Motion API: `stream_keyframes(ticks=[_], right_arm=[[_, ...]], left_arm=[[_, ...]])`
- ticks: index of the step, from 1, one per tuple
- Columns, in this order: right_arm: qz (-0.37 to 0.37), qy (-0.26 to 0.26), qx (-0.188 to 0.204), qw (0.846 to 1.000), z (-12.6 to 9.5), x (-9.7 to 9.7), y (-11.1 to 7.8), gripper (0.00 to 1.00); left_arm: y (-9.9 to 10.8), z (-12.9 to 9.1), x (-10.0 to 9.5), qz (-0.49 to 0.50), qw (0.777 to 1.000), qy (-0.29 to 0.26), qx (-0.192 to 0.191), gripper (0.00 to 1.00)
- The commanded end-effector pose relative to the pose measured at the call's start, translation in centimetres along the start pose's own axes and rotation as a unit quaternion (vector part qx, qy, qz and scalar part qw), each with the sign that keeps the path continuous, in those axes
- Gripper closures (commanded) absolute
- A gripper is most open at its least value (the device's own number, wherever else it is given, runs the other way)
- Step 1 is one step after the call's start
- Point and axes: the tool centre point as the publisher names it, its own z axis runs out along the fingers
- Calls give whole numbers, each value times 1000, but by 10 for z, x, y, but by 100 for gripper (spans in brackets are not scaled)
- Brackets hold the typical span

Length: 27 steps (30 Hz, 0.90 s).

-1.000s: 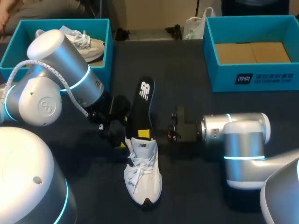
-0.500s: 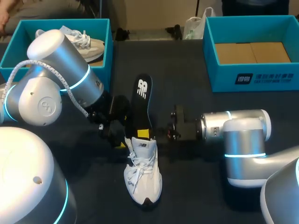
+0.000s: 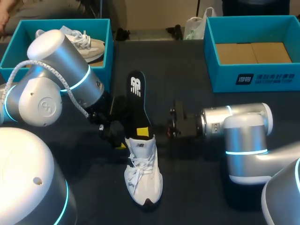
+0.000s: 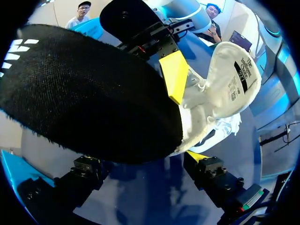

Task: Take the shoe out of the shoebox, open the shoe tongue, remove and reinsert the insole, then place the shoe into the shoebox

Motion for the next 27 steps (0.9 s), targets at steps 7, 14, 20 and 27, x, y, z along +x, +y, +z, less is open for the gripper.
stream_keyframes(ticks=[7,14,20,27], right_arm=[[2,-1,8,1000,-3,-2,3,64],[-13,0,22,1000,1,2,13,65],[-21,5,28,999,2,1,20,65],[-29,13,29,999,3,-3,31,65]], left_arm=[[0,1,0,0,1000,0,0,0],[0,1,0,0,1000,0,0,0],[0,1,0,0,1000,0,0,0],[0,1,0,0,1000,0,0,0]])
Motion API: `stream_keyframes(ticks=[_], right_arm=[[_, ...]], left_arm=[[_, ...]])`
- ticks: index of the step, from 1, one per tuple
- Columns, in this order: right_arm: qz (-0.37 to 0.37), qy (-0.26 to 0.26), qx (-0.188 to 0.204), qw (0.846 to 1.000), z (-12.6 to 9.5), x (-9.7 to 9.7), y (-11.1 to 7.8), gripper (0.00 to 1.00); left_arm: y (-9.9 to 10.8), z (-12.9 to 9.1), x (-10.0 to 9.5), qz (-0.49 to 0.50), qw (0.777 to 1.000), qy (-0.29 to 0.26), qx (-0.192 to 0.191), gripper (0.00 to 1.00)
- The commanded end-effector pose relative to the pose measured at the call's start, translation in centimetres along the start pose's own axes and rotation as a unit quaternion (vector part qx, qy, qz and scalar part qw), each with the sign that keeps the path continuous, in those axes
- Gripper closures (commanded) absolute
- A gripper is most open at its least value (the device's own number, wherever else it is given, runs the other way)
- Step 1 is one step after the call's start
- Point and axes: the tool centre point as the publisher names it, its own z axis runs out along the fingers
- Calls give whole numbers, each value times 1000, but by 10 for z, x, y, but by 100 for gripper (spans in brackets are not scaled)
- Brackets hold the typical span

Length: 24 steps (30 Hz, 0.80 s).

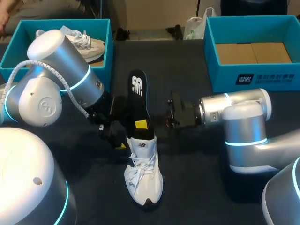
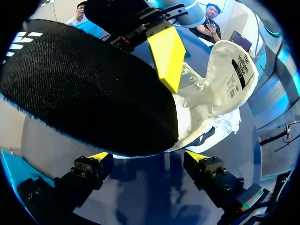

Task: Take the shoe out of the shoebox, open the shoe tongue, remove and reinsert the insole, then place the shoe into the shoebox

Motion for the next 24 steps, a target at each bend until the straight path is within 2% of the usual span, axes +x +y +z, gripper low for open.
stream_keyframes(ticks=[1,11,14,15,16,24], right_arm=[[0,7,3,1000,2,-5,8,66],[-2,13,-14,1000,7,-9,20,70],[3,16,-24,1000,9,-10,22,78],[5,17,-27,999,10,-11,22,93],[6,17,-29,999,11,-11,22,98],[22,15,-37,999,14,-14,16,100]], left_arm=[[0,1,0,0,1000,0,0,0],[0,1,0,0,1000,0,0,0],[0,1,0,0,1000,0,0,0],[0,1,0,0,1000,0,0,0],[0,1,0,0,1000,0,0,0],[0,1,0,0,1000,0,0,0]])
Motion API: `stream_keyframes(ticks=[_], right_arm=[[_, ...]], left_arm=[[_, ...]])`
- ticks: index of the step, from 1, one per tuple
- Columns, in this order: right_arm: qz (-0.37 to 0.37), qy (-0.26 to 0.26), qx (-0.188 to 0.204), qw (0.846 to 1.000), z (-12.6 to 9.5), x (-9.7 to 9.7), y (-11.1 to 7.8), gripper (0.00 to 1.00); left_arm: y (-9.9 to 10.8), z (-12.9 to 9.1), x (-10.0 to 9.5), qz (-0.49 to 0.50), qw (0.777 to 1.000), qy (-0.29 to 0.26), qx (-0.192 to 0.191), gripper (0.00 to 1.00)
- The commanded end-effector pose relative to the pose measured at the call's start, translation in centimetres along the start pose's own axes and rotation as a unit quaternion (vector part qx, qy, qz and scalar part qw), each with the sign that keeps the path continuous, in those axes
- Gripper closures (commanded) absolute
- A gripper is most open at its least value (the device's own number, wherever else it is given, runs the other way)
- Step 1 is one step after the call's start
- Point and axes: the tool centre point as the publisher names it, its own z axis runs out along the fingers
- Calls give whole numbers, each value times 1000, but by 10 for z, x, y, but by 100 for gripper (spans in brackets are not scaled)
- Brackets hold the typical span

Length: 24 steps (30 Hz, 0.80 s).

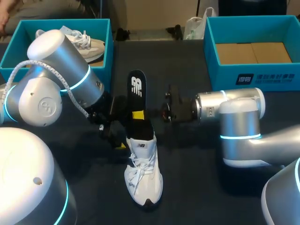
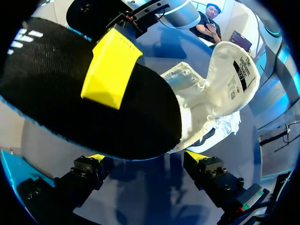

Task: Take the shoe out of the shoebox, open the shoe tongue, remove and reinsert the insole, then place the shoe into the shoebox

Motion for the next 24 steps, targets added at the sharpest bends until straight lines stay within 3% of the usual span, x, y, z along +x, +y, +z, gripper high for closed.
stream_keyframes(ticks=[1,24], right_arm=[[7,-3,-2,1000,5,-1,-7,100],[51,-20,25,998,8,6,-39,100]], left_arm=[[0,1,0,0,1000,0,0,0],[0,1,0,0,1000,0,0,0]])
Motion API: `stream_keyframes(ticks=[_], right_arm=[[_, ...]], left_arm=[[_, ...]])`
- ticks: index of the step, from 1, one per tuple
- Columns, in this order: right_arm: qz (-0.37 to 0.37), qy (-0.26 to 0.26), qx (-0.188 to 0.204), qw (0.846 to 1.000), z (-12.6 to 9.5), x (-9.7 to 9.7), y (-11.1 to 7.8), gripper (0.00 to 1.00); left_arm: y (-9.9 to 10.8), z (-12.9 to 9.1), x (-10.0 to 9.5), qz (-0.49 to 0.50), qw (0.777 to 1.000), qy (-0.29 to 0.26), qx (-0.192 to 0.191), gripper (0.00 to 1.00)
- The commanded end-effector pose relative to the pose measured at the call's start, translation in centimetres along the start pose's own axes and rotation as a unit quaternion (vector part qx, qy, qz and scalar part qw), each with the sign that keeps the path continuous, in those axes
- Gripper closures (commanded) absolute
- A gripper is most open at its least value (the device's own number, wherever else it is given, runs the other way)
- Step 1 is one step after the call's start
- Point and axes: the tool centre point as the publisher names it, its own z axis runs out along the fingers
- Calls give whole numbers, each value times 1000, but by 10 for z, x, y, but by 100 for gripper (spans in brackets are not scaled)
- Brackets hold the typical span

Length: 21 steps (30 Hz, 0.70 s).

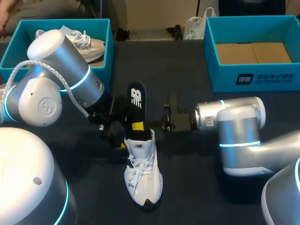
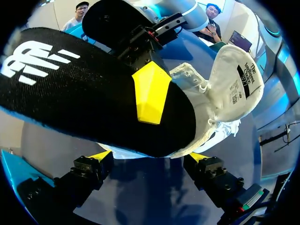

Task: Take the shoe out of the shoebox, open the shoe tongue, remove and reinsert the insole, then place the shoe into the shoebox

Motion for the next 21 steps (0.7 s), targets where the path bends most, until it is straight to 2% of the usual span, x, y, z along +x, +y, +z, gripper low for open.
stream_keyframes(ticks=[1,21], right_arm=[[7,-2,9,1000,4,1,-5,100],[60,-5,39,997,5,4,-32,100]], left_arm=[[0,1,0,0,1000,0,0,0],[0,1,0,0,1000,0,0,0]])
